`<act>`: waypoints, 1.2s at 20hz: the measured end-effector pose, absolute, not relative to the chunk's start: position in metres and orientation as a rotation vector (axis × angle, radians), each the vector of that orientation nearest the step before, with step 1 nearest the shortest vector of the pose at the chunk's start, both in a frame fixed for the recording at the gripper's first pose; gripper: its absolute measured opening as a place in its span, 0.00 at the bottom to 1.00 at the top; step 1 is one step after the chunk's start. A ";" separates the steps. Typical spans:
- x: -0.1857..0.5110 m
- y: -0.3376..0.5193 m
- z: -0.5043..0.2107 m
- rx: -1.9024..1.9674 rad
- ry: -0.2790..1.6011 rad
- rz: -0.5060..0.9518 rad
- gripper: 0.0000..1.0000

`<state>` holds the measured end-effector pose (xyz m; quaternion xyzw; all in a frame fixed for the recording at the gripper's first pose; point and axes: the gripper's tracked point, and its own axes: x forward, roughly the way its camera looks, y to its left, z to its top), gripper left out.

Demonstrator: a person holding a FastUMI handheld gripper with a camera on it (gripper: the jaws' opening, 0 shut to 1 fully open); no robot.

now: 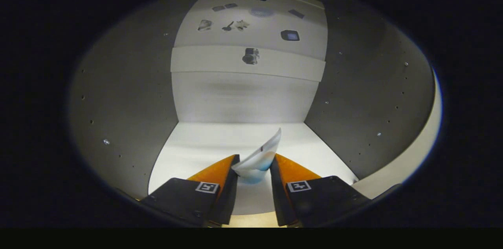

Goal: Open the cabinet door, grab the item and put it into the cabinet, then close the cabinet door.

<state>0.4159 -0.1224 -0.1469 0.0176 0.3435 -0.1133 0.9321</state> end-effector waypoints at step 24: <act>0.149 -0.107 0.043 -0.020 0.181 -0.279 0.97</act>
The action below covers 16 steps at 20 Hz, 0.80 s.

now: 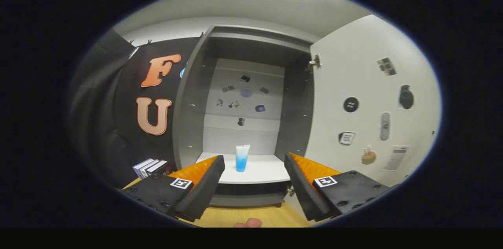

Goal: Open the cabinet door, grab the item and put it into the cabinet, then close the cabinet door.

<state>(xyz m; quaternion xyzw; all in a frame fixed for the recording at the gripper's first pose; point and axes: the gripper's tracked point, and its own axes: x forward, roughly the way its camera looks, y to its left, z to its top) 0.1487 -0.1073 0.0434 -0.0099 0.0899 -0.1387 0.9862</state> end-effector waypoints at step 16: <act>-0.114 -0.323 0.005 -0.042 0.292 -0.805 0.98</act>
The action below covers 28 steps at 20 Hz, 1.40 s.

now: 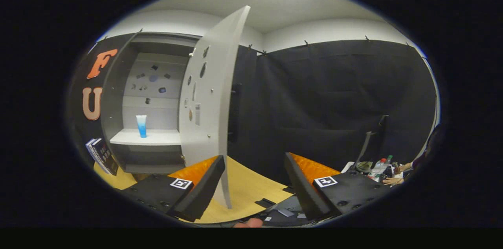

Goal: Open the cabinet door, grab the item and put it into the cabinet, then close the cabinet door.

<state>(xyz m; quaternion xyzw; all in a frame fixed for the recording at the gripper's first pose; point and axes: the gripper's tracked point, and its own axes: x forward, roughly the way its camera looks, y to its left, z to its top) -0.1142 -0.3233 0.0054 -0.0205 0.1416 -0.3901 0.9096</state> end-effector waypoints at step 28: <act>-0.013 -0.173 -0.039 -0.038 0.303 -0.357 0.71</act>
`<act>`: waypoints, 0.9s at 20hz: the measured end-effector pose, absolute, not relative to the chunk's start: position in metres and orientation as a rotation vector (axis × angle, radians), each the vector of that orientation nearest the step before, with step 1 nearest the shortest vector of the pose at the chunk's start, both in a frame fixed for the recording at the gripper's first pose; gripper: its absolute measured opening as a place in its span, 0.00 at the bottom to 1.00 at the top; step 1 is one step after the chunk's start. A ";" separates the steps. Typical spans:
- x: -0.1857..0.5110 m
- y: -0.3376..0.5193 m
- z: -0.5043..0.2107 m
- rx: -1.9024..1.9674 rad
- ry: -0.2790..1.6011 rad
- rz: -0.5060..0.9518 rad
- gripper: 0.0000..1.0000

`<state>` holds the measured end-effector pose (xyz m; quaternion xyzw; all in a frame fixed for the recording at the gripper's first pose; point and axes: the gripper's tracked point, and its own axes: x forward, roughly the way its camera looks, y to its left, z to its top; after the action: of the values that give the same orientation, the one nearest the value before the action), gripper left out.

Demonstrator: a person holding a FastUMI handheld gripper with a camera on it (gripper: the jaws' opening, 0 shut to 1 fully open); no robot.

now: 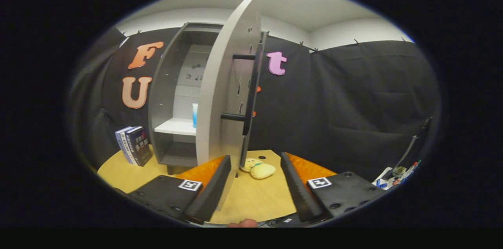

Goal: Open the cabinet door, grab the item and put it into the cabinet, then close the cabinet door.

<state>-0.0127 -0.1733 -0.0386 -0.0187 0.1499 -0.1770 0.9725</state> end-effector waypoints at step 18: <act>0.070 -0.054 -0.036 0.010 0.228 -0.147 0.97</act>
<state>0.0701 -0.0538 -0.0357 0.0051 0.1139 -0.0730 0.9908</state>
